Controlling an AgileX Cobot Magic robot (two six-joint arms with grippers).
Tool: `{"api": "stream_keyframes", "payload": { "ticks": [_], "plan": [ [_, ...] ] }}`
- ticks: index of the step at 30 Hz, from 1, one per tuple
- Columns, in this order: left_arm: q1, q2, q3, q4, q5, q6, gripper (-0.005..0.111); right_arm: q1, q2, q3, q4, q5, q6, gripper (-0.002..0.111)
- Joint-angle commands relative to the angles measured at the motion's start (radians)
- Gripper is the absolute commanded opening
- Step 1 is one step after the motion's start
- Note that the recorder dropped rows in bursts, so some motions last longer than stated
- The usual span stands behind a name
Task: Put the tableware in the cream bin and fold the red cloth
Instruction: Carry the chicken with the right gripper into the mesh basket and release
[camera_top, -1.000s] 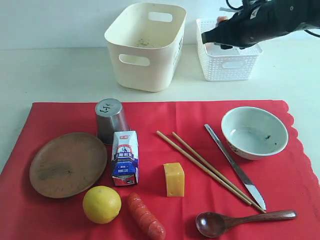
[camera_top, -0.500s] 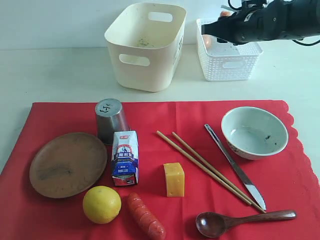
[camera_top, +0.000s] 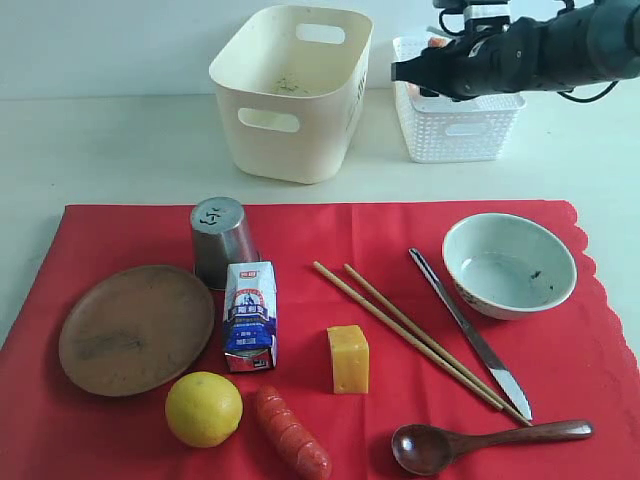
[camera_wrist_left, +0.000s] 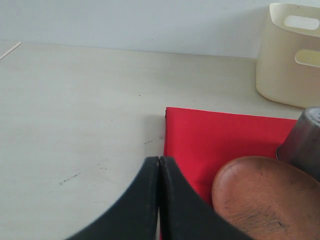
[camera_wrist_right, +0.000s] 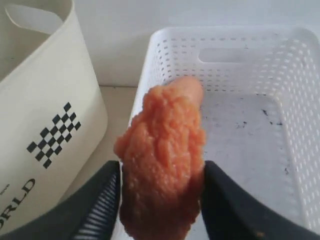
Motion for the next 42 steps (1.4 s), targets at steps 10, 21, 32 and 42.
{"api": "stream_keyframes", "payload": {
  "ticks": [10,21,32,42],
  "plan": [
    [-0.006,-0.005,0.003,0.002,-0.012,0.005,0.002,-0.003,0.009,-0.013,0.014,-0.036,0.0,0.08],
    [-0.006,-0.005,0.003,0.002,-0.012,0.005,0.002,-0.003,-0.117,-0.013,0.003,0.11,0.0,0.08],
    [-0.006,-0.005,0.003,0.002,-0.012,0.005,0.002,-0.003,-0.303,-0.013,0.01,0.453,-0.059,0.074],
    [-0.006,-0.005,0.003,0.002,-0.012,0.005,0.002,0.01,-0.434,0.108,0.11,0.579,-0.059,0.019]
  ]
}}
